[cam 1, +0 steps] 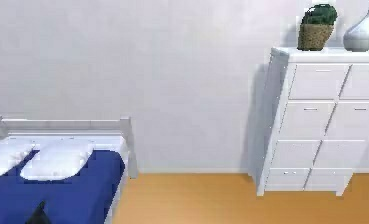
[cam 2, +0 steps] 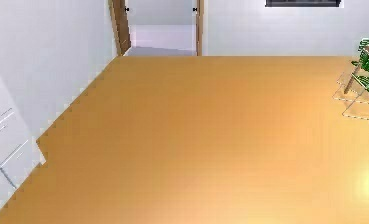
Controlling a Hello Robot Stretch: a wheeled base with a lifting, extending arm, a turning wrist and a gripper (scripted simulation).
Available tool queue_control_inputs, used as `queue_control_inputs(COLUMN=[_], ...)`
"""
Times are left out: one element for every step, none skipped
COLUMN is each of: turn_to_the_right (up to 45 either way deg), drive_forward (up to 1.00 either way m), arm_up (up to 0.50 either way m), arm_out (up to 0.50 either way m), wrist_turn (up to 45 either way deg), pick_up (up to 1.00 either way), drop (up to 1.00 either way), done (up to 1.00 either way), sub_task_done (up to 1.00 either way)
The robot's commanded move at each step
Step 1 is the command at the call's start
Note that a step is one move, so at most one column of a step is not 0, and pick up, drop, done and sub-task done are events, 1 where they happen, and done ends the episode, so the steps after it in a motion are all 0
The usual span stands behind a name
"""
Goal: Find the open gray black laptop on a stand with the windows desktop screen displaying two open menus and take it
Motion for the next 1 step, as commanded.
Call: queue_control_inputs(turn_to_the_right=[45.0], drive_forward=[0.00], arm_up=[0.00], arm_out=[0.00], wrist_turn=[0.0], pick_up=[0.00], drop=[0.00], done=[0.00], sub_task_done=[0.00])
